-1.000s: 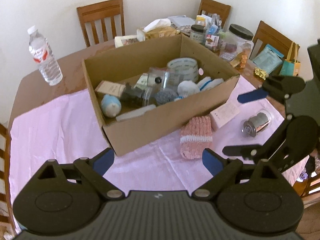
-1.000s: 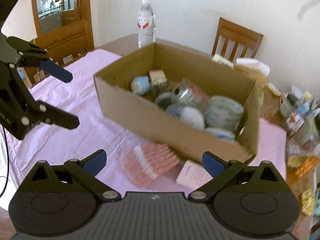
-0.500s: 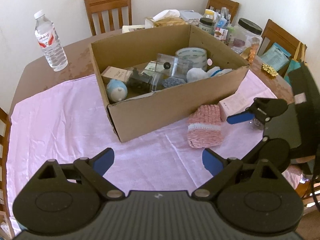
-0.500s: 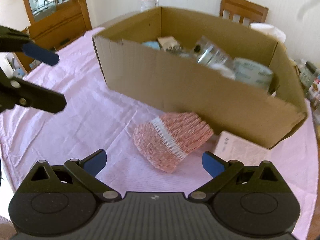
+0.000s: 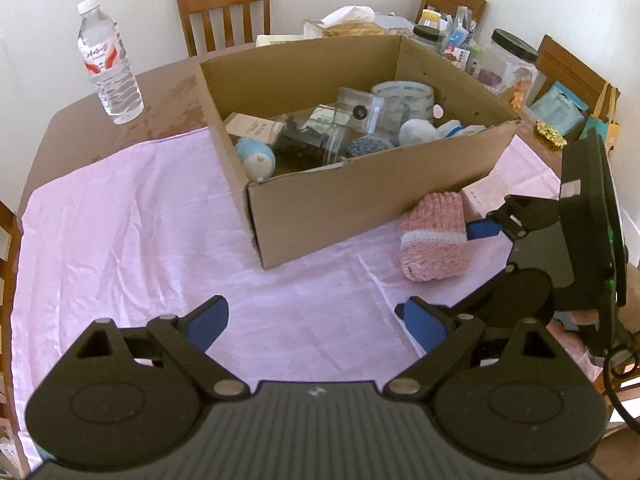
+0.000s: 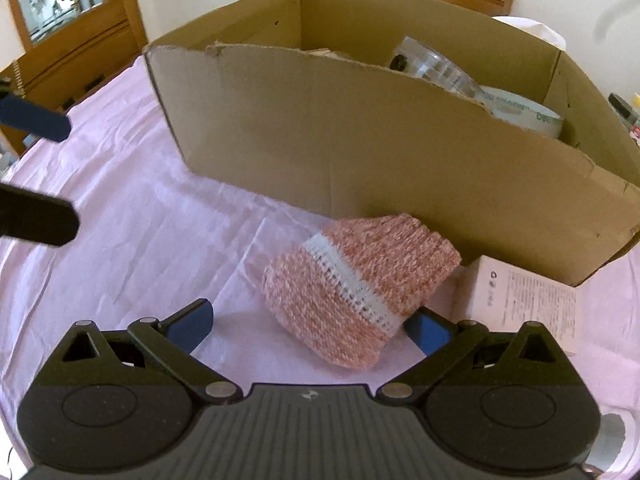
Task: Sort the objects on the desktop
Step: 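Move the right gripper to the pink knitted sock and grasp it, then grasp the clear cookie jar with the left gripper while the right gripper holds the pink sock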
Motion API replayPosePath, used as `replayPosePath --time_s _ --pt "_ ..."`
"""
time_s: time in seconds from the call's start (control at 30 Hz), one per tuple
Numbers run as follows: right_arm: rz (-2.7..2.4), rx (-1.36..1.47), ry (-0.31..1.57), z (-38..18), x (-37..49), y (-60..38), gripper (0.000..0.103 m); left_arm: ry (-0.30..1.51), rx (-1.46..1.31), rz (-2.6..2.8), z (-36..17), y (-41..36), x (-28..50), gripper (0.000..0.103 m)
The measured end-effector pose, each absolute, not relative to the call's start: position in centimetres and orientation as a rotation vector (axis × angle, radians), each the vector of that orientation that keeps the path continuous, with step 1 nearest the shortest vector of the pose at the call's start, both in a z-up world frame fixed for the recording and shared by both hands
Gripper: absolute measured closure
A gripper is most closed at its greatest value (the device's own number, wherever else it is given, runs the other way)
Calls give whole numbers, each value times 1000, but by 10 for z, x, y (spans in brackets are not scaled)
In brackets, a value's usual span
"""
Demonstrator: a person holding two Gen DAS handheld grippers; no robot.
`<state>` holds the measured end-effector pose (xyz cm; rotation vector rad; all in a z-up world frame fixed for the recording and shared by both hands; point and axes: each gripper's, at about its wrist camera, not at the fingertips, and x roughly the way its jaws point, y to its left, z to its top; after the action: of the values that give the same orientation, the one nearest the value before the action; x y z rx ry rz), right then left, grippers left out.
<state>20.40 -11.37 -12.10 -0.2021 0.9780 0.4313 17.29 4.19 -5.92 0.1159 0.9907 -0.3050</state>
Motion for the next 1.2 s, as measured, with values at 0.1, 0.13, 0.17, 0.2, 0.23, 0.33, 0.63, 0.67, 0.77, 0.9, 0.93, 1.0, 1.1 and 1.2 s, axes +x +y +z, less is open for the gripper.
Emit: replayPosePath --time_s 0.1,0.13,0.17,0.2,0.23,0.33,0.63,0.67,0.77,0.9,0.93,1.0,1.1,1.2 --pt "397 -194 969 -120 207 -111 0 997 115 -314 -61 48 175 8" --pt "387 -191 968 -121 209 -110 0 998 114 -317 -62 50 176 8" --pt "377 -189 966 -122 211 -109 0 1000 114 -320 -63 52 177 8" --pt "368 -188 965 -123 213 -108 0 1001 114 -324 -64 54 178 8" --pt "357 -186 963 -123 214 -108 0 1002 114 -328 -64 55 179 8" --pt "331 -177 960 -123 217 -106 0 1002 115 -343 -66 59 182 8" --pt "255 -150 953 -118 220 -109 13 1002 122 -414 -70 64 188 8" --pt "248 -147 952 -117 219 -109 14 1001 126 -421 -70 63 188 8" --pt "235 -142 950 -115 218 -111 21 998 133 -434 -70 62 189 8" --pt "226 -143 957 -113 214 -112 23 994 131 -446 -69 61 189 8" --pt "227 -144 961 -112 213 -112 23 993 131 -448 -69 60 188 8" --pt "232 -146 964 -110 209 -114 24 988 132 -452 -68 58 188 8" --pt "256 -150 967 -105 201 -117 24 980 134 -452 -66 52 185 8" --pt "288 -152 974 -100 192 -125 24 970 138 -456 -63 44 181 8"
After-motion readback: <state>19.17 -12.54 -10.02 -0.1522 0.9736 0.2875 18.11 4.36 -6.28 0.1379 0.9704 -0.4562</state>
